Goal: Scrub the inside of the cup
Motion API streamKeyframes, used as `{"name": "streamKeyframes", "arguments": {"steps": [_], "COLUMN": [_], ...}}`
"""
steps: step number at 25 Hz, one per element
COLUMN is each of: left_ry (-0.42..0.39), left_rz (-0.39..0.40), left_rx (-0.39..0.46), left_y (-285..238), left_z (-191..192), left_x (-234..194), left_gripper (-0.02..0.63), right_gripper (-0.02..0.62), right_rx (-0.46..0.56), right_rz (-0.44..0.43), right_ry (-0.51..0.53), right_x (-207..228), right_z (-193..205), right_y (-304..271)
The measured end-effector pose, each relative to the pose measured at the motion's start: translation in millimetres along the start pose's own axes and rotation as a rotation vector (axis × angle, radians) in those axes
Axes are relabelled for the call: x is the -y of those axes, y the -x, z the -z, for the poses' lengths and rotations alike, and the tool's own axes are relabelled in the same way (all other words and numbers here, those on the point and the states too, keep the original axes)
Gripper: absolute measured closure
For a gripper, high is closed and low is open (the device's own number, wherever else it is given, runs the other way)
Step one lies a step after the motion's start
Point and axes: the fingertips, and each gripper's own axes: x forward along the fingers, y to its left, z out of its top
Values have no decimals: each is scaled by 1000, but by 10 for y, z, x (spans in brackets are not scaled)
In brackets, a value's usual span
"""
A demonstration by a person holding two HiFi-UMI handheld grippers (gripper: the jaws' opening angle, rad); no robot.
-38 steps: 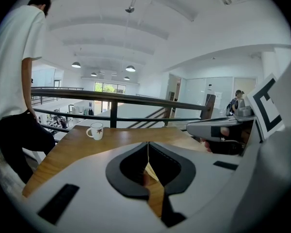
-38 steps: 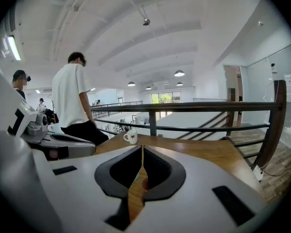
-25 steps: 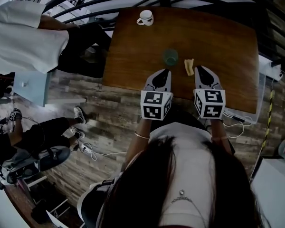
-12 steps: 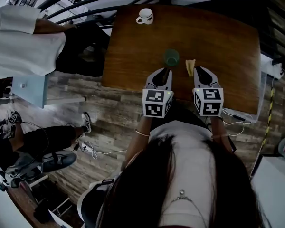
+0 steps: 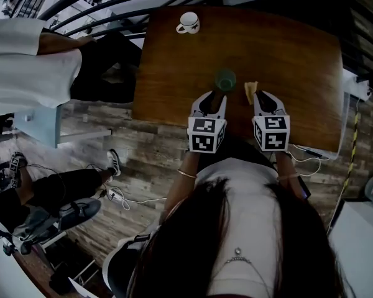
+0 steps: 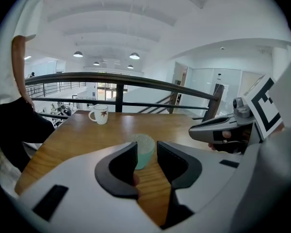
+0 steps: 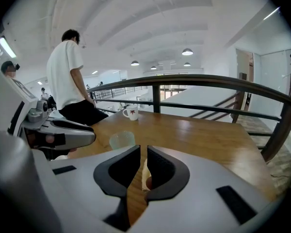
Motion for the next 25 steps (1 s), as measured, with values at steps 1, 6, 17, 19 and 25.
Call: {"name": "streamKeyframes", "arguments": {"steps": [1,6,17,19,25], "left_ry": [0,-10,-9,1,29], "left_rz": [3,23,81,82,96], "left_rx": [-6,-43,-144,-163,-210], "left_y": [-24,-119,-479,-557,-715], "left_z": [15,86,347,373,424], "left_x": [-10,-46,-108,-135,-203], "left_gripper": [485,462,410,399,359], "right_gripper": [552,499,431,424,408], "right_rx": [-9,-61,-148,-165,-222], "right_rz": [0,-10,-7,-9,-8], "right_ry": [-5,-31,-55,-61,-72], "right_x": [5,5,74,111,131], "right_z": [22,120,320,338,450], "right_y": [-27,-132,-444,-503,-640]}}
